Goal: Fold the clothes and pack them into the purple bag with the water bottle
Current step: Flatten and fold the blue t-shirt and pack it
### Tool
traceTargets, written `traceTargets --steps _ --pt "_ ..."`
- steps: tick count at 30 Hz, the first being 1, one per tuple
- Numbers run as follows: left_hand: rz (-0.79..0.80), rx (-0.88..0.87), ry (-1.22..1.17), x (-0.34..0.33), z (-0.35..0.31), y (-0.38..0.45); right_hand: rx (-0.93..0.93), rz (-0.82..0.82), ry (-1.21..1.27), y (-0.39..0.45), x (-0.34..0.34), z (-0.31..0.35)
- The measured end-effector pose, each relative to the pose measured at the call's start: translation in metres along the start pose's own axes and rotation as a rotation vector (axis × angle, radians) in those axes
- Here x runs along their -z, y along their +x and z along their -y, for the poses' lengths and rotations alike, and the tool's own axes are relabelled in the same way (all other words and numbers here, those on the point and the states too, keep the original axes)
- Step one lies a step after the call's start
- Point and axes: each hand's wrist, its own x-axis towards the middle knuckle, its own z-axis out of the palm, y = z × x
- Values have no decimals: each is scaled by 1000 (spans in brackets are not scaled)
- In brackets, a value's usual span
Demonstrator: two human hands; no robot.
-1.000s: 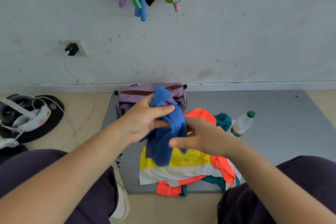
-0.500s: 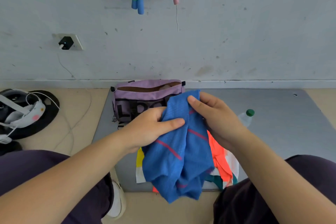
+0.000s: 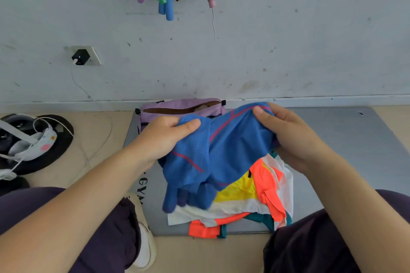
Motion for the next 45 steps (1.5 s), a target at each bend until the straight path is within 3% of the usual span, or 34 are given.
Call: traceTargets --steps 3,7,11,14,16,18,20,23,28,35,38,42,45 --pt "70 -3 88 0 6 1 26 -81 14 2 3 3" --pt "-37 -36 -133 -3 9 3 16 -142 78 3 1 2" --pt "49 -64 -240 2 5 4 -18 -80 195 2 -5 3" --pt "61 -121 -140 3 8 6 -17 -49 275 0 -10 5" --pt "196 -157 60 4 9 4 4 -76 334 0 -11 6" --pt "467 -62 296 3 8 -2 30 -119 367 2 -11 5" --pt "569 -6 418 -1 14 -3 27 -149 368 5 -11 2" --pt "463 -31 227 -5 12 -4 -39 -111 350 6 -14 -3" --pt "280 -96 -111 -5 1 -7 -200 20 -21 5 -19 -17" --pt "228 -193 -154 -4 -1 -9 -502 205 -223 5 -19 -26" --pt "287 -205 -107 -6 0 -11 -463 118 -135 6 -24 -32" --pt "328 -173 -22 -10 4 -12 -276 17 95 9 -23 -30" --pt "417 -128 194 -8 5 -10 -144 -23 224 10 -19 -22"
